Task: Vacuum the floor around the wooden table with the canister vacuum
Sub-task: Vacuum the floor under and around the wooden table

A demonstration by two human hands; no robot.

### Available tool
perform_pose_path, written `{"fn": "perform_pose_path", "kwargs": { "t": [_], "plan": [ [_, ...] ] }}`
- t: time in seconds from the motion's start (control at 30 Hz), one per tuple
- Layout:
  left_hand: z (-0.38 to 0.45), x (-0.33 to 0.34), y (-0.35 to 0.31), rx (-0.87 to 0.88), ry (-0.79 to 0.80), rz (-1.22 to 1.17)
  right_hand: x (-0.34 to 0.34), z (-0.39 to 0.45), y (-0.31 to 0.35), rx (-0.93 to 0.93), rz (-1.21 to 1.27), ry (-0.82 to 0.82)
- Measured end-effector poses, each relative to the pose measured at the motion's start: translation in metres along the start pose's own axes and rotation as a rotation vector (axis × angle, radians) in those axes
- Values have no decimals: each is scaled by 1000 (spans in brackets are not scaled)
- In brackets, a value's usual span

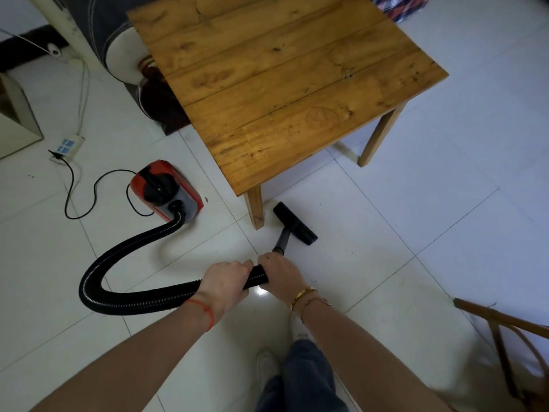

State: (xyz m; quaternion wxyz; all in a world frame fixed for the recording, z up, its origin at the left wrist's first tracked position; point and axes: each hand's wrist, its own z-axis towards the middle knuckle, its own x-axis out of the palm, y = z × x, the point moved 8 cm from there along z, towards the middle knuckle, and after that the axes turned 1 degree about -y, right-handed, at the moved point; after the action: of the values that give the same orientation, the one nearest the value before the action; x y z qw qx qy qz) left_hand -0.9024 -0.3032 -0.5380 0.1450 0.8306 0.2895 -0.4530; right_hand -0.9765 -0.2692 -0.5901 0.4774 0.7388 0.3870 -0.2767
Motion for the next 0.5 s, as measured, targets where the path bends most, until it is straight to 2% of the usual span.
{"fn": "perform_pose_path", "kwargs": {
  "t": [0.5],
  "plan": [
    [148, -52, -60, 11, -79, -190, -90, 55, -139, 143, -45, -52]
  ]
}}
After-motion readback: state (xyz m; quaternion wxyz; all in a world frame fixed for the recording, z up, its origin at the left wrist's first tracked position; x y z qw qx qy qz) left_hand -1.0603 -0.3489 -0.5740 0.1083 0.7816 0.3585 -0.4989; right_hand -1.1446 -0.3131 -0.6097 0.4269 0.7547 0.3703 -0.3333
